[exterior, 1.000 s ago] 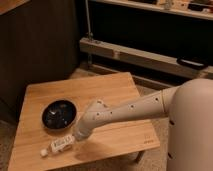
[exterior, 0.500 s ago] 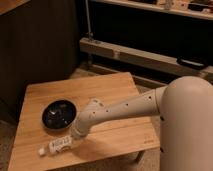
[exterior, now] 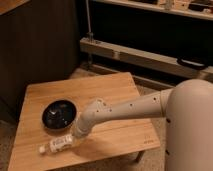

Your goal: Place the bottle in the ceramic bowl

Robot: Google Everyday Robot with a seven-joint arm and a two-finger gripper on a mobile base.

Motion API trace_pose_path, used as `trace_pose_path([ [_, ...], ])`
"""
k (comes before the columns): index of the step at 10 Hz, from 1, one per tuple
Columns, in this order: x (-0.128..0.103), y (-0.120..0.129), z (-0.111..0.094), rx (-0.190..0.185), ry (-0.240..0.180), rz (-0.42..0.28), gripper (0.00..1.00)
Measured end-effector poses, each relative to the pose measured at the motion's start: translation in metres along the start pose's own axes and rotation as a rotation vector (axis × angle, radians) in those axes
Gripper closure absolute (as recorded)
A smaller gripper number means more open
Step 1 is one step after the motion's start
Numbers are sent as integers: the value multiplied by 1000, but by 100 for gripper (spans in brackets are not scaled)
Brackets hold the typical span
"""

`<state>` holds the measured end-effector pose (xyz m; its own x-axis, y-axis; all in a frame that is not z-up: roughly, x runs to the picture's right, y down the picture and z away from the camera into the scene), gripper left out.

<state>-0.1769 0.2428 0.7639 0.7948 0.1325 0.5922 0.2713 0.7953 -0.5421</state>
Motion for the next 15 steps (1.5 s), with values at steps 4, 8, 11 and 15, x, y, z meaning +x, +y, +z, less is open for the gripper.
trace_pose_path([
  [4, -5, -38, -45, 63, -56, 2, 100],
  [8, 5, -107, -57, 108, -89, 0, 100],
  [11, -9, -150, -52, 129, -119, -27, 100],
  [15, -62, -187, -64, 110, -131, -109, 100],
])
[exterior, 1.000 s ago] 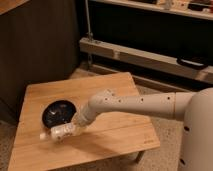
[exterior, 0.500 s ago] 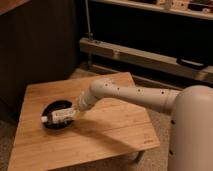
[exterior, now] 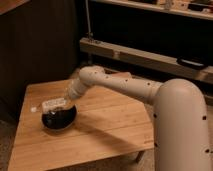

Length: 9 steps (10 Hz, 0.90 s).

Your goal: Place the bottle in the ceramic bowl

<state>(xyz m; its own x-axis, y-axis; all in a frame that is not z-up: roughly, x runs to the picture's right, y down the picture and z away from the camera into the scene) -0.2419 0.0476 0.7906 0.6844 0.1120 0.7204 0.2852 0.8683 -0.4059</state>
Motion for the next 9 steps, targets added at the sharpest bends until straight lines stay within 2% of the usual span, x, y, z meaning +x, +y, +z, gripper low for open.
trace_pose_path([
  [1, -12, -5, 7, -18, -13, -12, 100],
  [3, -13, -3, 20, -44, -42, -9, 100],
  [5, -4, 7, 40, -62, -73, 5, 100],
  [6, 8, 19, 58, -74, -107, 21, 100],
  [7, 14, 25, 65, -79, -123, 29, 100],
  [8, 18, 30, 69, -84, -134, 34, 98],
  [9, 19, 35, 72, -91, -139, 33, 90],
])
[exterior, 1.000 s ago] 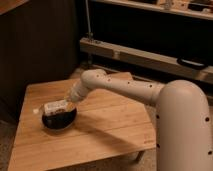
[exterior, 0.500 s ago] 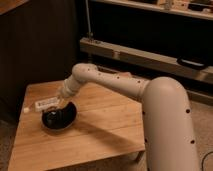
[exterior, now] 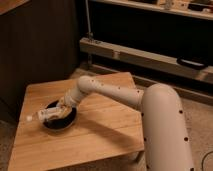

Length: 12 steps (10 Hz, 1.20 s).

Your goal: Place the bottle in the ceramic bowl

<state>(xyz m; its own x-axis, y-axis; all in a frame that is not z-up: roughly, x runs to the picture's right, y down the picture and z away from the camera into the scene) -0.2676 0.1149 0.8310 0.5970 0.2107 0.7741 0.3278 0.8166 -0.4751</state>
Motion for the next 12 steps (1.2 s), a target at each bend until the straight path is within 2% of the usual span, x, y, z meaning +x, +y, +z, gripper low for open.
trace_pose_path([
  [4, -19, 7, -4, -16, 36, -78, 47],
  [7, -17, 13, 0, -28, 46, -72, 21],
  [12, -11, 17, 0, -20, 59, -58, 20],
])
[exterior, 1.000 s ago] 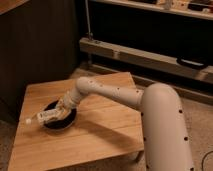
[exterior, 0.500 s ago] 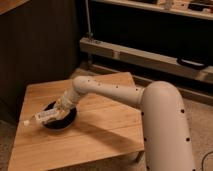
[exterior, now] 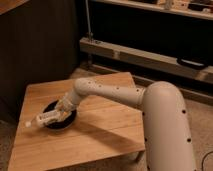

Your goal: Place the bottle in the ceramic bowl

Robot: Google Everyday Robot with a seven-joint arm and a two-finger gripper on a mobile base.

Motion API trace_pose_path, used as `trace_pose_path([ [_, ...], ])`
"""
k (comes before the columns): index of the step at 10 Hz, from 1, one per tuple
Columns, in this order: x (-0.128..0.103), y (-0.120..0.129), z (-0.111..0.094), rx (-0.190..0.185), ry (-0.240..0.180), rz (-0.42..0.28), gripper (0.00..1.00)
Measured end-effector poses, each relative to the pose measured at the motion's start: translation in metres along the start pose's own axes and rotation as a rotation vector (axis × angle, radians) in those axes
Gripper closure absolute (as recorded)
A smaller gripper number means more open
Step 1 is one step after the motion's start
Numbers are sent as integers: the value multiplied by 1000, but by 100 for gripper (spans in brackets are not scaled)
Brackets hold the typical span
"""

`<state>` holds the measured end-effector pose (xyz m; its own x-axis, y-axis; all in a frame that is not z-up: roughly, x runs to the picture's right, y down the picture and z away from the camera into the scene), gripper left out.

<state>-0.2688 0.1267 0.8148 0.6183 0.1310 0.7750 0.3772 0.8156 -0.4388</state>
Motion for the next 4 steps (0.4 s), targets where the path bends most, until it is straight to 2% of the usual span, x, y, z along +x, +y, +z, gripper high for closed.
trace_pose_path([
  [4, 1, 0, 0, -1, 1, 1, 20],
])
